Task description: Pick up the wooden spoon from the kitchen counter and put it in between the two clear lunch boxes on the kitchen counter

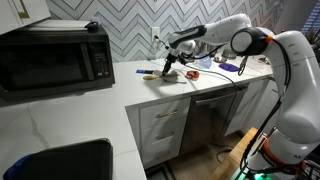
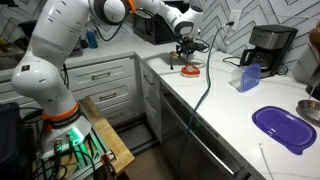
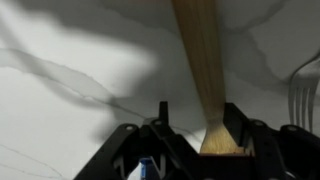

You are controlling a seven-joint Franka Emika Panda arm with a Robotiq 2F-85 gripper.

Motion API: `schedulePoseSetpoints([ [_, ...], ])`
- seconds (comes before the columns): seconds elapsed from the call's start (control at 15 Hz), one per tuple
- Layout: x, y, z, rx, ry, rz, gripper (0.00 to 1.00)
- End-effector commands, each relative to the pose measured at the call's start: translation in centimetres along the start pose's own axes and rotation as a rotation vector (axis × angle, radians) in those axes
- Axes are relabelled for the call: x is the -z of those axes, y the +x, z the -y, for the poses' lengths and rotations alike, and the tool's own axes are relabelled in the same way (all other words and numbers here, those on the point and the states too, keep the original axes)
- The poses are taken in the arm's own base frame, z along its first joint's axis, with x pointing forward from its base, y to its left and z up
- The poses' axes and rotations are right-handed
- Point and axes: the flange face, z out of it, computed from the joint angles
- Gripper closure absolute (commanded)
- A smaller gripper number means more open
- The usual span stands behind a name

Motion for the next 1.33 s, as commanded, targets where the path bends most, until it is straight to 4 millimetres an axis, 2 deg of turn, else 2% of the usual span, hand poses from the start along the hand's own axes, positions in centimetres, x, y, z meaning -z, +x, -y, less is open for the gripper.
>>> schedulePoseSetpoints([
  [0.0, -0.4, -0.5, -0.2, 0.014, 0.06, 0.001, 0.4],
  [0.4, -0.2, -0.7, 0.2, 0.026, 0.129, 0.006, 0.29],
  [0.67, 0.1, -0.8, 0.4, 0.05, 0.163, 0.013, 0.33],
  [0.93, -0.8, -1.2, 0.2, 0.089, 0.14, 0.029, 0.35],
  [1.0, -1.1, -1.3, 0.3, 0.1, 0.141, 0.037, 0.4],
  [1.07, -1.4, -1.4, 0.3, 0.115, 0.137, 0.038, 0.4],
  [1.13, -1.4, -1.4, 0.4, 0.128, 0.133, 0.035, 0.57],
  [1.2, -1.3, -1.3, 0.4, 0.134, 0.131, 0.031, 0.65],
  [1.27, -1.2, -1.2, 0.4, 0.143, 0.126, 0.029, 0.65],
])
